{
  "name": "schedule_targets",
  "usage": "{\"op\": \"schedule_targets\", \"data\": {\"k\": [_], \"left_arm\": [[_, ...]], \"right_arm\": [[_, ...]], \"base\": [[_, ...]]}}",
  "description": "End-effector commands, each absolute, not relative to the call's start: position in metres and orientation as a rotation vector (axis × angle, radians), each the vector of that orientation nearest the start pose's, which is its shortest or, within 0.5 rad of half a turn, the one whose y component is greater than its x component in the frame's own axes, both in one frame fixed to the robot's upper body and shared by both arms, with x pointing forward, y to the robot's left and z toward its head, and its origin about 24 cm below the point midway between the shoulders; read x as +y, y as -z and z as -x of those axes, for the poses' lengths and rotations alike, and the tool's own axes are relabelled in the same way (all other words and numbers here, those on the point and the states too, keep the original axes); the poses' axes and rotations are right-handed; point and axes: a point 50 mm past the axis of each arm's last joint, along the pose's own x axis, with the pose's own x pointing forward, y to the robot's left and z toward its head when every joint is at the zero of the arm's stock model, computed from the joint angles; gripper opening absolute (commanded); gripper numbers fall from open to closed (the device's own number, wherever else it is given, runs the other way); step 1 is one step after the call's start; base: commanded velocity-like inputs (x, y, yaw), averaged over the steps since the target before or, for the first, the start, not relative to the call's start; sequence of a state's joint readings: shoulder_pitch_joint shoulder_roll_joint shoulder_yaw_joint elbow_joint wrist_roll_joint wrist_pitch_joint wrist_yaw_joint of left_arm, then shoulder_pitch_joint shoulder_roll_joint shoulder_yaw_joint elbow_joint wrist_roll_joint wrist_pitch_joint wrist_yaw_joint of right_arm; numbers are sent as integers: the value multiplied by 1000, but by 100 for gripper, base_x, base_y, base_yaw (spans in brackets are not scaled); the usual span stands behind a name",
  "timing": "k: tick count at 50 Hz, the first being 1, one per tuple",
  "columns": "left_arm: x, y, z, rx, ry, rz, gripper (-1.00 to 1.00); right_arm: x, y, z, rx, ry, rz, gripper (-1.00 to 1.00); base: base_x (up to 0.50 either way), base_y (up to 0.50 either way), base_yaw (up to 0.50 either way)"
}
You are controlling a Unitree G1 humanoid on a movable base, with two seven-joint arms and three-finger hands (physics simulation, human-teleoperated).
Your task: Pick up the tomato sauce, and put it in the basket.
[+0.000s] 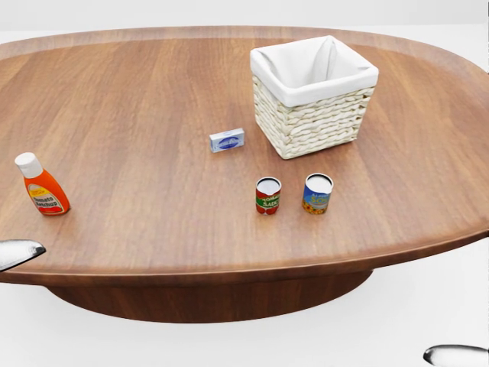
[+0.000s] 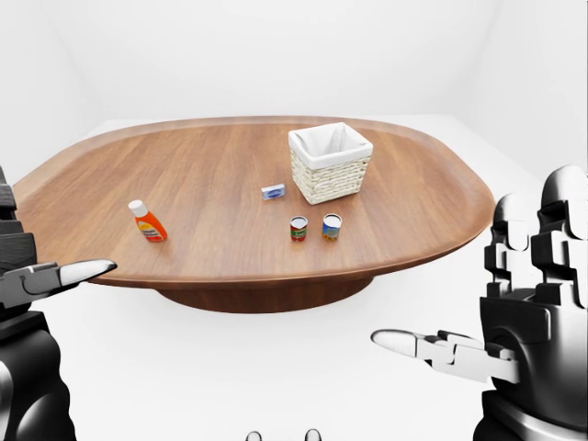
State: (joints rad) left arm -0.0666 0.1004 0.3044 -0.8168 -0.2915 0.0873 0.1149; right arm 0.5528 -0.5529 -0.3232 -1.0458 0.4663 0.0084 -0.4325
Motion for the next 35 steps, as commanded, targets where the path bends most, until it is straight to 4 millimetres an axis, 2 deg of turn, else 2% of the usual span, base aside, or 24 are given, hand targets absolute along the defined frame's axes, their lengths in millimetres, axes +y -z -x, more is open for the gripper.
{"op": "schedule_targets", "data": {"k": [1, 23, 35], "left_arm": [[207, -226, -187, -819, -210, 116, 100], [206, -229, -185, -836, -208, 119, 100], [206, -220, -191, -787, -209, 106, 100]], "right_arm": [[-219, -207, -123, -534, 248, 129, 100], [-218, -212, -125, -536, 239, 131, 100], [-215, -210, -126, -530, 229, 132, 100]], "base": [[0, -22, 0], [0, -27, 0], [0, -27, 0]]}}
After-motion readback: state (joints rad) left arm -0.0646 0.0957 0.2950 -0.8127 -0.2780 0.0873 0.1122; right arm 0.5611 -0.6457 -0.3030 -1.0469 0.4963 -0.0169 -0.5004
